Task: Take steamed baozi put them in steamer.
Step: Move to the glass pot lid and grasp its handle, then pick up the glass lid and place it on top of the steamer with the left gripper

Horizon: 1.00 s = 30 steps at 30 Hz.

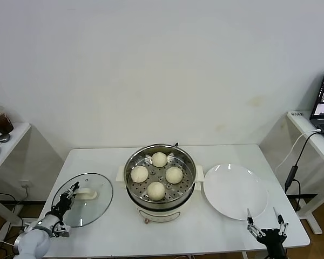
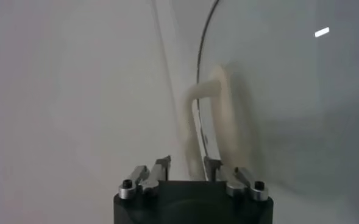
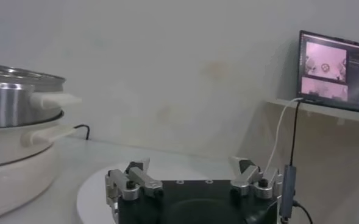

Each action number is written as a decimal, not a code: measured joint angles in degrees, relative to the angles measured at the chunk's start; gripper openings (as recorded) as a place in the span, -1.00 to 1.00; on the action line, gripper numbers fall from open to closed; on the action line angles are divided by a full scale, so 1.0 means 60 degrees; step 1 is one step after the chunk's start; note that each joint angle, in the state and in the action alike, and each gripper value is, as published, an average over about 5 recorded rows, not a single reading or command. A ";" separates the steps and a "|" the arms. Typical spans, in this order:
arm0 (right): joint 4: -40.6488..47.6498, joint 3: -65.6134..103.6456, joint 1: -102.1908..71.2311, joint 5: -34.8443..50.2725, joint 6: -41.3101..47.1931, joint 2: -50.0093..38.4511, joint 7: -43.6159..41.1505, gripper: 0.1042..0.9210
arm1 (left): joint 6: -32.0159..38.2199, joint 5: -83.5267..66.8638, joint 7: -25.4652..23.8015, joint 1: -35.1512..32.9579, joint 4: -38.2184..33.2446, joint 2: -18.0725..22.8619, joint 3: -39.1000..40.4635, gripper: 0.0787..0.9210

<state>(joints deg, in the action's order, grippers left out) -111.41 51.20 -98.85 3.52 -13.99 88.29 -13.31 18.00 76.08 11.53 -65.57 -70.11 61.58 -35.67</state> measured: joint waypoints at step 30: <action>0.0130 -0.0569 0.0017 -0.0416 -0.0248 -0.0272 -0.0045 0.76 | -0.4406 -0.3659 -0.0967 -0.2995 -0.6150 -0.1628 -0.0666 -0.78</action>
<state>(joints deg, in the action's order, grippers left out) -110.63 47.78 -98.74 1.02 -15.47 86.65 -13.58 -8.44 54.12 5.73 -83.54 -107.01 51.81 -39.67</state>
